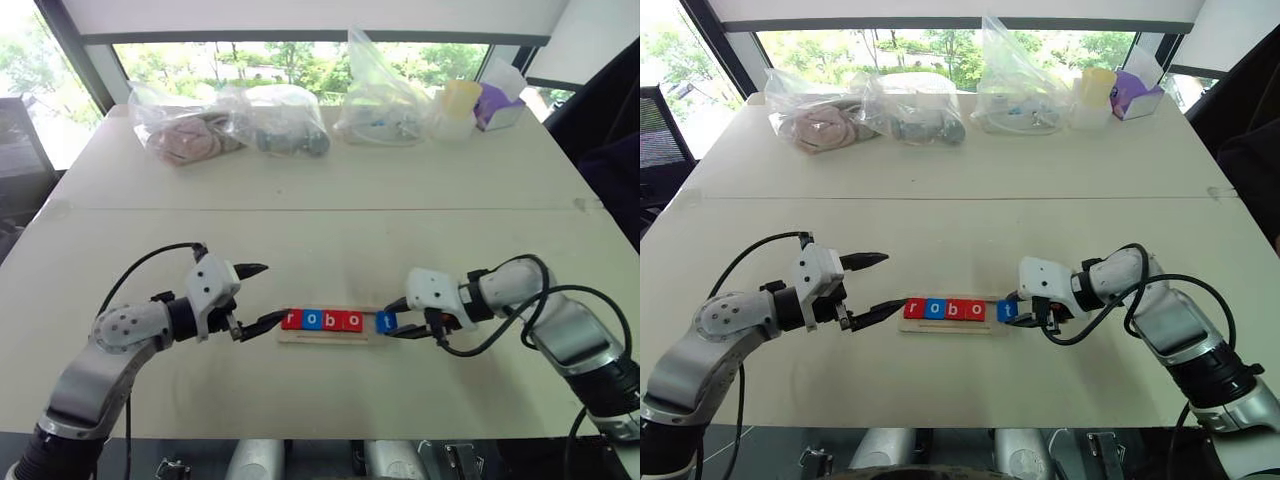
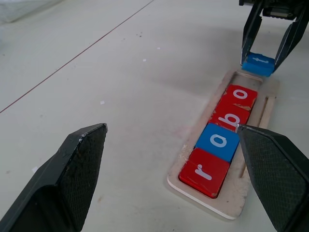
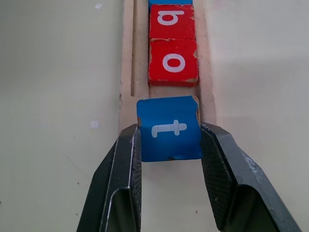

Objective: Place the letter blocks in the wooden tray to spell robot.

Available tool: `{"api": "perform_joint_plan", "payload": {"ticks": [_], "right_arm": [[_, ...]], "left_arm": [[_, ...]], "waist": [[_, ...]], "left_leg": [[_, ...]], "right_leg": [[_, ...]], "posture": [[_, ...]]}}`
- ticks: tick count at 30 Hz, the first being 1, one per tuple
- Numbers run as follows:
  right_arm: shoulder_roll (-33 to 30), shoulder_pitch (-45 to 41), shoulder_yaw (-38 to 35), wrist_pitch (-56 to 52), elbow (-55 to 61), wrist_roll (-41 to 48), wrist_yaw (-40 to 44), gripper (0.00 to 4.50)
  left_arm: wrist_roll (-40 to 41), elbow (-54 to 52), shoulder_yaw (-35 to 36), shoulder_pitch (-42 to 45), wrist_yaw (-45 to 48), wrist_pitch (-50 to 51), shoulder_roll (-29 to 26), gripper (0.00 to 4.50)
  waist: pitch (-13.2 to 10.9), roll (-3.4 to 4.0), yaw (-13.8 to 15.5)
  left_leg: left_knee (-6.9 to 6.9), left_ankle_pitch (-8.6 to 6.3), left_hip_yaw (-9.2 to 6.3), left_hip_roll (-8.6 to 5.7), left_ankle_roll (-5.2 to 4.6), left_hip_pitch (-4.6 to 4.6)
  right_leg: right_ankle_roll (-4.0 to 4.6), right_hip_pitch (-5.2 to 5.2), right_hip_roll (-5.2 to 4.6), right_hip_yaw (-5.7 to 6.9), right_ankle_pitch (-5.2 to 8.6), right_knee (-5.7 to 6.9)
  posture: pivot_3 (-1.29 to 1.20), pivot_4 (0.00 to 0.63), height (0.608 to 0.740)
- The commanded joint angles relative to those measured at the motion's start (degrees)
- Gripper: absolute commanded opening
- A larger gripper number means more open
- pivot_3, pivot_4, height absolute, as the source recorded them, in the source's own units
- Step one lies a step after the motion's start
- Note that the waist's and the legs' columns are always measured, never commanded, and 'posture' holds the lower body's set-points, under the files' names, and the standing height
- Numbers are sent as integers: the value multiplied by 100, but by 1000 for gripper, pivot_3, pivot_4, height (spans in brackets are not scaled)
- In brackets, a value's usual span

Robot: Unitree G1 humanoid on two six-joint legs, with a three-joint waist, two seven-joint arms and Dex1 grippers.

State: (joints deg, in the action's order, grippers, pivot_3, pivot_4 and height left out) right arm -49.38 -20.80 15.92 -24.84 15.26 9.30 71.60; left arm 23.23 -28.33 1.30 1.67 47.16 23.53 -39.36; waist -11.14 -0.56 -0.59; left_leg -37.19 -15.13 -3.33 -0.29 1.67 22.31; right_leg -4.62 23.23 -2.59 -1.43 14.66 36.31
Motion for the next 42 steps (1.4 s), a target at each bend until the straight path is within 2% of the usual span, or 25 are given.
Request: {"api": "perform_joint_plan", "payload": {"ticks": [1, 13, 42], "right_arm": [[64, -59, 42, -68, 232, -20, -104, 1122], [288, -274, 228, -105, 38, -211, -301, 1122], [194, -143, 195, -355, 318, -97, -332, 1122]], "left_arm": [[89, -235, 173, -47, -56, 13, -35, 4500], [121, -460, 127, -216, -217, 70, 22, 4500], [108, -322, -6, -98, -192, -3, 46, 4500]], "waist": [[0, 0, -2], [0, 0, -5], [0, 0, -5]], "left_leg": [[0, 0, 0, 0, 0, 0], [-1, 0, 1, 0, 0, 0], [-1, 0, 1, 0, 0, 0]], "right_leg": [[0, 0, 0, 0, 0, 0], [-1, 0, 3, 0, 0, 1], [-3, 0, 5, 1, -2, 1]], "posture": [[0, 150, 740], [0, 150, 740], [0, 150, 740]]}}
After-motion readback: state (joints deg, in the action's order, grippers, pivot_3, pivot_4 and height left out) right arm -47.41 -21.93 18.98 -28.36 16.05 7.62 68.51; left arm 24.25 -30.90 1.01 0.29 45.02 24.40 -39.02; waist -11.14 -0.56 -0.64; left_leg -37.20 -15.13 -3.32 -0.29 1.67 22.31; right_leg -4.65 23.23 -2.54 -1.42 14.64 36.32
